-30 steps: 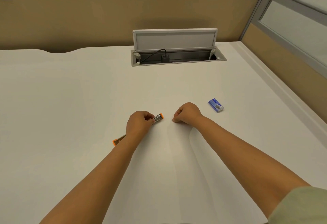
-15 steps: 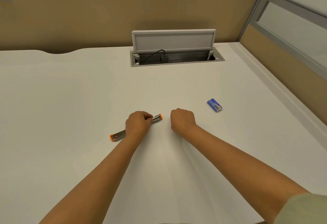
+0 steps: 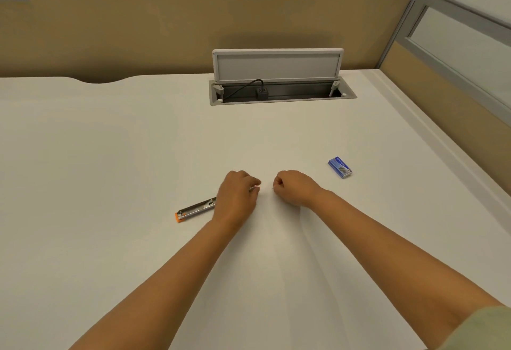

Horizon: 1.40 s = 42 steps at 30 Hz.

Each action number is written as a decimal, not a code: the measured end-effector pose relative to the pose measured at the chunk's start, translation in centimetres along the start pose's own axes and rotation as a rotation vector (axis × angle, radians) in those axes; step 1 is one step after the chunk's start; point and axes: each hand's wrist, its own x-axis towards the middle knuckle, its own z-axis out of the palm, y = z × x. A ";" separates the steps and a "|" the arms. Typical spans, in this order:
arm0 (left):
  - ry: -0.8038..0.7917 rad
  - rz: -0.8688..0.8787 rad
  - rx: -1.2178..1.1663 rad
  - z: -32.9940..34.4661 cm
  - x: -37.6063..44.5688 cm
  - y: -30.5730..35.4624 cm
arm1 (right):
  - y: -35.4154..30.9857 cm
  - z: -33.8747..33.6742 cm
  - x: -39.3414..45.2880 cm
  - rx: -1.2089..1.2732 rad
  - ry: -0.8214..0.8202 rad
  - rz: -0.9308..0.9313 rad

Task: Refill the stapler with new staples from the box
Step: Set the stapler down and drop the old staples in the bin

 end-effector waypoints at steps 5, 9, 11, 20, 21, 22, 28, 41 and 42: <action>-0.155 -0.038 -0.089 0.4 0.9 1.3 | 0.6 -0.2 -0.2 0.282 -0.094 -0.013; -0.168 -0.094 -0.178 0.8 1.0 1.7 | 0.8 0.1 -0.5 0.461 -0.097 -0.025; -0.152 -0.150 -0.246 1.0 1.0 1.7 | 1.0 0.4 -0.5 0.507 -0.095 -0.033; -0.116 -0.260 -0.404 0.9 0.8 1.4 | 1.2 0.6 -0.4 0.671 -0.145 0.004; -0.114 -0.268 -0.403 0.8 0.8 1.4 | 1.1 0.6 -0.4 0.676 -0.137 0.003; -0.114 -0.287 -0.423 0.8 0.7 1.4 | 1.1 0.5 -0.5 0.687 -0.119 0.007; -0.154 -0.508 -0.728 0.2 1.0 1.8 | 1.2 0.6 -0.3 0.628 -0.004 -0.041; -0.203 -0.687 -1.084 0.8 0.6 4.1 | 2.9 -1.0 -1.8 0.203 0.191 -0.302; -0.210 -0.698 -1.135 0.9 0.5 4.3 | 3.2 -1.2 -2.0 0.182 0.178 -0.319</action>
